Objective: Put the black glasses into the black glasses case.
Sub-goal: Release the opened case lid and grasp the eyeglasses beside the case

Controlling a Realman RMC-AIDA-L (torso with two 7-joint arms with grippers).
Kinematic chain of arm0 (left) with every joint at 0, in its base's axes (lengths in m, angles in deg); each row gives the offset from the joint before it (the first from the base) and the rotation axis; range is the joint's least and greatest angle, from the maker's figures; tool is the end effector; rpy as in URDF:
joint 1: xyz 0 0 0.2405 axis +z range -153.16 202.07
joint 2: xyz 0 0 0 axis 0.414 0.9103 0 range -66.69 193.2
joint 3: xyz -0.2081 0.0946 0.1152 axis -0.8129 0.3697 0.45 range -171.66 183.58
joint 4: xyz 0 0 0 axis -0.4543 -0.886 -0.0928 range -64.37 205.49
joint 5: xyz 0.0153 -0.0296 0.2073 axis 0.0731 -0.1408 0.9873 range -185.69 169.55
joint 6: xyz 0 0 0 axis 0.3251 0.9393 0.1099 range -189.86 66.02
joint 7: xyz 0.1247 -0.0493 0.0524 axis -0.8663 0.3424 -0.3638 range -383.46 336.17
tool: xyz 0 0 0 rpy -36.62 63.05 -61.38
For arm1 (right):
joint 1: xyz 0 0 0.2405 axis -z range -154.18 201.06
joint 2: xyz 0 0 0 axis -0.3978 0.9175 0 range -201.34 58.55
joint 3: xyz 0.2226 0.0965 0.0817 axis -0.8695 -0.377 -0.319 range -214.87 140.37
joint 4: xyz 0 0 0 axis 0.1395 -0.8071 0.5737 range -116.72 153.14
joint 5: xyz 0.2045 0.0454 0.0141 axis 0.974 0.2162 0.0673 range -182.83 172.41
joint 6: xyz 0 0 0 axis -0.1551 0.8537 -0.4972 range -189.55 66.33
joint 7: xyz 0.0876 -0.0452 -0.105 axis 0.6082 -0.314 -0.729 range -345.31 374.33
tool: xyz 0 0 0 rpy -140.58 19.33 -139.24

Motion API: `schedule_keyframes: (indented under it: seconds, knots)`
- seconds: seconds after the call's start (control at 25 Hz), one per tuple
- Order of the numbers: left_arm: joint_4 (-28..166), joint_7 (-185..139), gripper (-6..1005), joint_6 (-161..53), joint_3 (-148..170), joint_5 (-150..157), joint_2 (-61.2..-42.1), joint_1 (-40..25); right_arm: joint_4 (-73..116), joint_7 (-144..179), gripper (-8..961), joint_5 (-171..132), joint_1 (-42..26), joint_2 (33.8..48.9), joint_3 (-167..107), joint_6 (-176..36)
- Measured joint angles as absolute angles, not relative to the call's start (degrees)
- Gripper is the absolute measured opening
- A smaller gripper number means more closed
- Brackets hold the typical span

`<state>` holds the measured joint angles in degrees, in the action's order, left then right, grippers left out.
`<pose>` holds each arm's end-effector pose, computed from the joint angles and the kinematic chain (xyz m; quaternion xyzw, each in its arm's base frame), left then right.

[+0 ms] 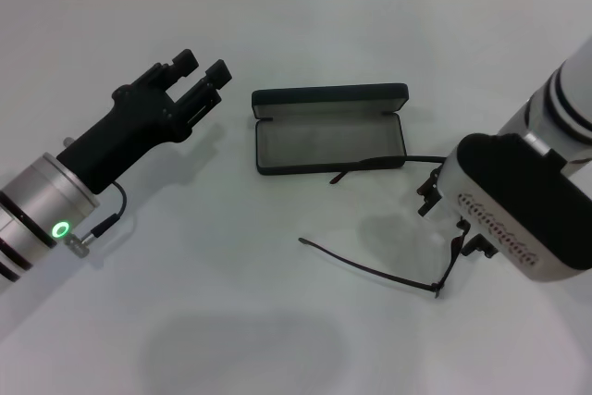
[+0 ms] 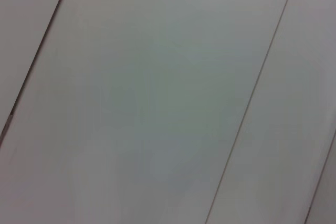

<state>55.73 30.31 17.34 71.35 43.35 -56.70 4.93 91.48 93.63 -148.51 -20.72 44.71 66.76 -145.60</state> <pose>-0.2991 0.2956 -0.0248 -0.7751 -0.3035 -0.4434 0.3324 0.1285 0.3426 -0.0633 0.8599 0.4244 0.2777 0.0579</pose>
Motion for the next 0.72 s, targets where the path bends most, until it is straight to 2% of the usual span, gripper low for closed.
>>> schedule_keyframes:
  seconds: [0.44,0.72]
  knots:
    - [55.97,30.16,603,17.34,71.59,43.34,-56.66,4.85,89.56,93.83,632,-149.53,-20.73,44.79,70.64,-140.35]
    - [55.97,30.06,602,17.36,71.46,43.58,-56.61,4.85,89.45,93.86,563,-149.52,-20.51,44.79,70.98,-139.79]
